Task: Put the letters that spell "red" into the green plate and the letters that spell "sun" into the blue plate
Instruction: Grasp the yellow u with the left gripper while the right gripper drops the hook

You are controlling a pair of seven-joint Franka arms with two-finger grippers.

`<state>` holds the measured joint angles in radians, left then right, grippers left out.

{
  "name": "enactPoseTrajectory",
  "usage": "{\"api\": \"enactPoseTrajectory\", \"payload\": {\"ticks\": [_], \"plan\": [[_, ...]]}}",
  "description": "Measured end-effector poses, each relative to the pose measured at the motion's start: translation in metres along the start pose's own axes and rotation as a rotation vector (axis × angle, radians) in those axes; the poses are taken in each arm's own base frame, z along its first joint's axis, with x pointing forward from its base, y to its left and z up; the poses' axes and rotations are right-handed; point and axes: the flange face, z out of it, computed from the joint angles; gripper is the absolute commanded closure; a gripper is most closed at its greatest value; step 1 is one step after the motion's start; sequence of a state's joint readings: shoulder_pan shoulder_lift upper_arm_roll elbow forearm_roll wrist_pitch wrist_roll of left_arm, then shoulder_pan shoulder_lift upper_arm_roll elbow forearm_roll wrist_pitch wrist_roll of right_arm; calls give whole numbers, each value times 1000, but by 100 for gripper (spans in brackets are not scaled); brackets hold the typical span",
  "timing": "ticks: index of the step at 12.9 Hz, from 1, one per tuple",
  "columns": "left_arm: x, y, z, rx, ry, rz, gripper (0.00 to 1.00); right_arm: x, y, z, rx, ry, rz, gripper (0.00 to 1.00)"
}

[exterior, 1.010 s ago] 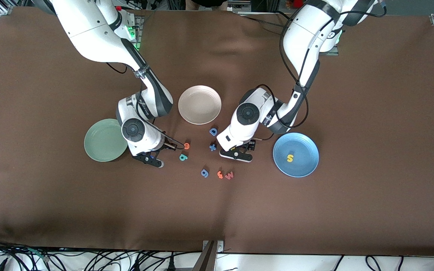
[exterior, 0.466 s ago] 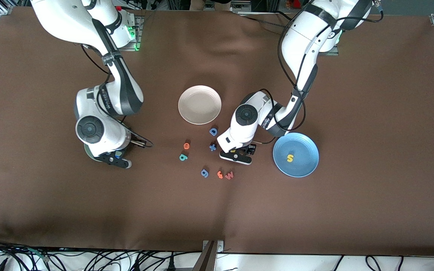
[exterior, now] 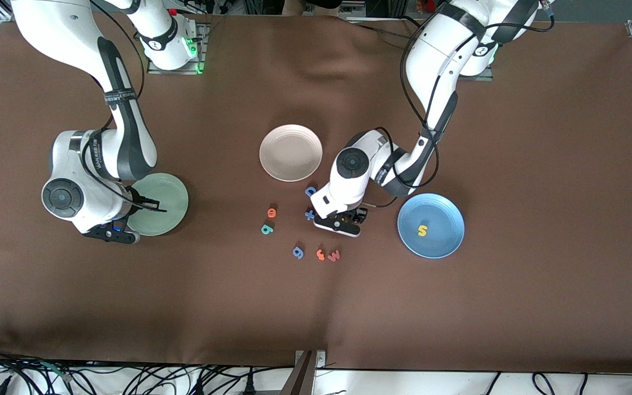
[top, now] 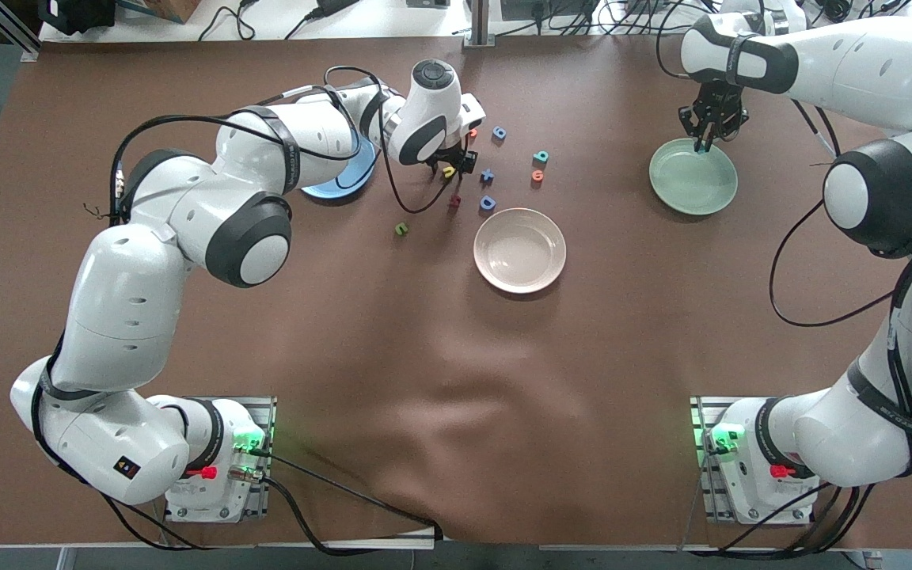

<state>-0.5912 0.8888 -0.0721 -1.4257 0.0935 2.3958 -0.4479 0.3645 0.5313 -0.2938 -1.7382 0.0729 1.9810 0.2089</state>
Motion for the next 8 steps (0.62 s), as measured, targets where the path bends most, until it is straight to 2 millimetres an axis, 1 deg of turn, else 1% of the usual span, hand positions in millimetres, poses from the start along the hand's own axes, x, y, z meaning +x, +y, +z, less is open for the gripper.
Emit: {"api": "enactPoseTrajectory", "payload": {"ticks": [1,2,4,5,6,7,8], "plan": [[1,0,-2,0,2,-1,85,-2,2,16,0,10,-7,100],[2,-1,-3,0,4,-1,94,-5,4,33,1,26,-11,100],[2,-1,-3,1,3,-1,95,-11,8,62,3,57,-11,100],[2,-1,-3,1,3,-1,95,-14,9,70,3,62,-13,100],[2,-1,-3,1,3,-2,95,-15,10,74,3,64,-16,99],[3,-3,-4,8,-4,-4,95,-16,10,74,3,65,-18,85],[6,-9,-7,23,-18,-9,94,-16,10,74,3,66,-18,77]]}}
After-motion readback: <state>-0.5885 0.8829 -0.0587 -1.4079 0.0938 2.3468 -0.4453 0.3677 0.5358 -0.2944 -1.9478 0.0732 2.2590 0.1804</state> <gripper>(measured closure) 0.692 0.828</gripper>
